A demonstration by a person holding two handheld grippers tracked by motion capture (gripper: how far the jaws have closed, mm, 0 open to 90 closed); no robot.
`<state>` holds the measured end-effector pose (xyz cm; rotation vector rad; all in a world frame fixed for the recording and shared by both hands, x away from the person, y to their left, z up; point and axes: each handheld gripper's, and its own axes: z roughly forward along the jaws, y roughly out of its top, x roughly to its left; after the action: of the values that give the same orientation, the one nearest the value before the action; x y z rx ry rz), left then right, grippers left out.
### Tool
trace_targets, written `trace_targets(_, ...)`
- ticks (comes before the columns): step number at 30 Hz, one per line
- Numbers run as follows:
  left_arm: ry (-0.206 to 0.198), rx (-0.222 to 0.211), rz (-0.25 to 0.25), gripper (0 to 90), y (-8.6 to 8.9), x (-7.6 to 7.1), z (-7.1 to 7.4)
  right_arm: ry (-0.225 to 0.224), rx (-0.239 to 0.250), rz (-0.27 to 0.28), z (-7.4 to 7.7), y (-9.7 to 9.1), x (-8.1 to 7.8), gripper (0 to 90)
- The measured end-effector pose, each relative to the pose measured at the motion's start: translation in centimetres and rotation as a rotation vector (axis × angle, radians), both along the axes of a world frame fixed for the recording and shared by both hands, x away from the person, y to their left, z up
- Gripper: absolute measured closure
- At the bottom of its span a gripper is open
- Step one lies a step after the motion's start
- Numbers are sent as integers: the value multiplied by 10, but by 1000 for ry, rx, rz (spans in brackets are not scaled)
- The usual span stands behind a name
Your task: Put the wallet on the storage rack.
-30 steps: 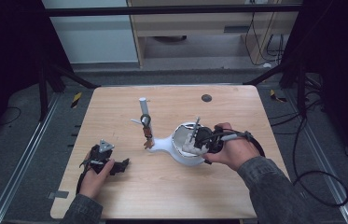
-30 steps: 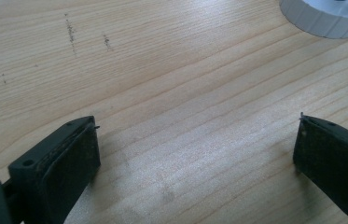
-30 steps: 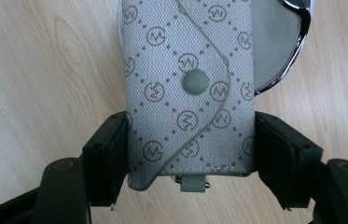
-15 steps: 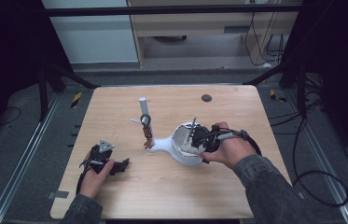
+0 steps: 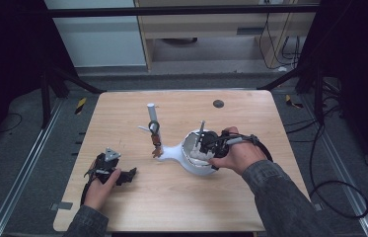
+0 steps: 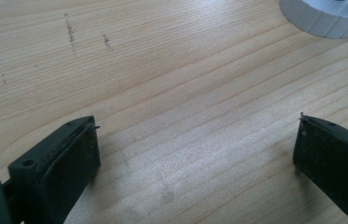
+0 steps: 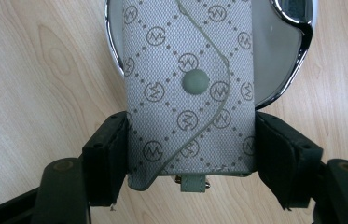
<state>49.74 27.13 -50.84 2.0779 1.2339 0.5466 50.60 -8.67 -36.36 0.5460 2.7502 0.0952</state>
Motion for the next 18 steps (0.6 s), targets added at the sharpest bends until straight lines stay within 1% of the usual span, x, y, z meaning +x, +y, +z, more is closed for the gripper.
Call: trace_targets(18,1,2,-2,0,0,0,0,8,7,-6,-2,7,7,312)
